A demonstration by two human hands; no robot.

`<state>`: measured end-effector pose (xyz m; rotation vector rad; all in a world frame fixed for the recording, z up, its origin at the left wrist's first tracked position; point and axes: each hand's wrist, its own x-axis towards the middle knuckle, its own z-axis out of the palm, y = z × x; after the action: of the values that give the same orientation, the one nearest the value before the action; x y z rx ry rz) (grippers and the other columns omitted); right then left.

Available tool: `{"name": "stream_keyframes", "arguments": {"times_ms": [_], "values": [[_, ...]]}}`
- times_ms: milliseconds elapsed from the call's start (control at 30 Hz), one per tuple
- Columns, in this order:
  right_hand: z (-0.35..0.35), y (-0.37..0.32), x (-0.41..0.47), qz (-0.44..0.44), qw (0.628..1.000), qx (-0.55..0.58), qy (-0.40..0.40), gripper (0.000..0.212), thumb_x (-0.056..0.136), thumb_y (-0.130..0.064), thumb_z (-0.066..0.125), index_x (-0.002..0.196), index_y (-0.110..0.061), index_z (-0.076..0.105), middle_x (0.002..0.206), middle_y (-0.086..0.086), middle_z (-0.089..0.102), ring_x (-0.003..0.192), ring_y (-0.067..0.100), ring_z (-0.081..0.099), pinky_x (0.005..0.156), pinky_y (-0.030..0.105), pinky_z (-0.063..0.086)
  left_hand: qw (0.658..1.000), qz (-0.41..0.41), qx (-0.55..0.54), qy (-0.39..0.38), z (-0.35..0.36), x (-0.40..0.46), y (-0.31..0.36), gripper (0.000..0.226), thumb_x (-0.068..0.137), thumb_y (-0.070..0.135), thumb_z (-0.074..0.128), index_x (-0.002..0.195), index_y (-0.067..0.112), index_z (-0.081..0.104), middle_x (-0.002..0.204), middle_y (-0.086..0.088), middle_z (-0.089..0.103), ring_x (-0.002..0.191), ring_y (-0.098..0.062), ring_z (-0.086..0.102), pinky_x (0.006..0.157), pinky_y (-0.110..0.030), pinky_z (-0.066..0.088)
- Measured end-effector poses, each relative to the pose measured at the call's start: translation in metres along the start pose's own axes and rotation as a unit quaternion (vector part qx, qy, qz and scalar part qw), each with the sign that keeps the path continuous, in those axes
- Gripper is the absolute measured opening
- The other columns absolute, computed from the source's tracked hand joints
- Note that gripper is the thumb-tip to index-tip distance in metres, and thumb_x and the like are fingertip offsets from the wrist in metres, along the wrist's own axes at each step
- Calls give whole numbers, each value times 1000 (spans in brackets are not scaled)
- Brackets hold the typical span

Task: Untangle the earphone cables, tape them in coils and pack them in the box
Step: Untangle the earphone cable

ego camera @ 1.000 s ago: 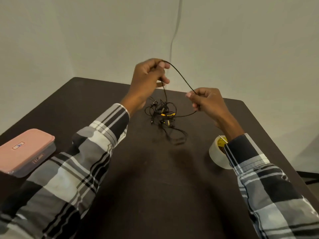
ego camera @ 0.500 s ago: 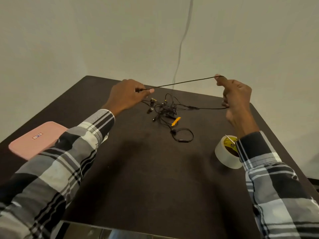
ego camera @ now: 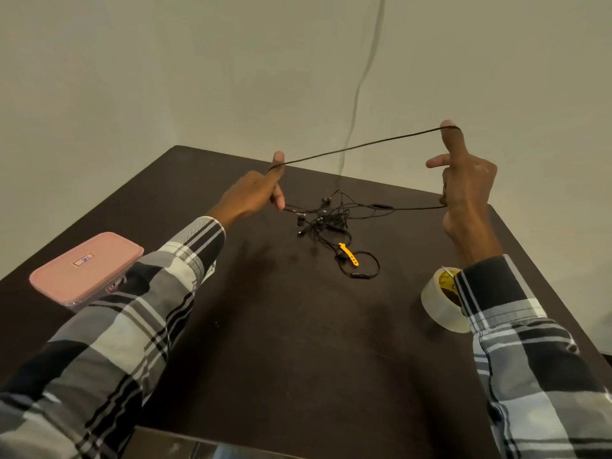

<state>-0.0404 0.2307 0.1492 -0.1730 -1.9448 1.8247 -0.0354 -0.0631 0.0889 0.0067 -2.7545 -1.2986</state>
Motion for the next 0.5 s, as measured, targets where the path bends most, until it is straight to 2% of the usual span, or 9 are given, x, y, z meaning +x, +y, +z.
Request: {"name": "stream_keyframes", "arguments": {"times_ms": [67, 133, 233, 300, 367, 433, 500], "values": [[-1, 1, -1, -3, 1000, -22, -2, 61, 75, -76, 64, 59, -18, 71, 37, -11, 38, 55, 4, 42, 81, 36, 39, 999, -21, -19, -33, 0, -6, 9, 104, 91, 71, -5, 76, 5, 75, 89, -5, 74, 94, -13, 63, 98, -43, 30], [-2, 3, -1, -3, 999, -36, -16, 62, 76, -77, 63, 61, -17, 72, 36, -10, 37, 51, 4, 39, 72, 30, 37, 996, -54, -45, -64, -1, -10, 14, 111, 87, 74, -8, 85, 0, 74, 94, -9, 74, 96, -13, 61, 94, -50, 31], [-4, 9, -5, 0, 995, -67, -67, 62, 82, -72, 62, 69, -12, 73, 34, -14, 42, 57, 1, 38, 62, 24, 30, 983, -113, -80, -118, -5, -15, 16, 122, 70, 88, -12, 93, 5, 75, 92, -8, 76, 104, -18, 60, 91, -67, 30], [-6, 13, -6, -6, 994, -78, -70, 61, 83, -70, 62, 71, -11, 74, 34, -17, 44, 59, 1, 38, 68, 26, 35, 980, -126, -71, -139, -6, -17, 17, 125, 66, 91, -13, 96, 7, 74, 93, -9, 76, 106, -21, 59, 95, -74, 27], [-8, 13, -6, -7, 997, -68, -45, 59, 82, -70, 64, 70, -13, 74, 34, -16, 43, 58, 1, 39, 73, 30, 37, 982, -122, -47, -138, -6, -21, 21, 123, 67, 90, -13, 96, 8, 74, 99, -9, 74, 108, -22, 58, 99, -76, 24], [-8, 10, -6, -8, 998, -55, -35, 59, 81, -71, 64, 68, -14, 73, 34, -14, 41, 54, 2, 40, 68, 26, 34, 983, -116, -44, -136, -7, -20, 22, 119, 70, 89, -11, 96, 10, 74, 107, -7, 70, 111, -21, 55, 99, -74, 25], [-7, 4, -8, -12, 998, -39, -38, 61, 81, -70, 65, 72, -10, 75, 37, -11, 38, 48, 2, 39, 62, 23, 31, 986, -104, -63, -118, -6, -19, 20, 109, 74, 90, 2, 95, 12, 75, 111, -4, 69, 111, -19, 56, 98, -66, 32]]}}
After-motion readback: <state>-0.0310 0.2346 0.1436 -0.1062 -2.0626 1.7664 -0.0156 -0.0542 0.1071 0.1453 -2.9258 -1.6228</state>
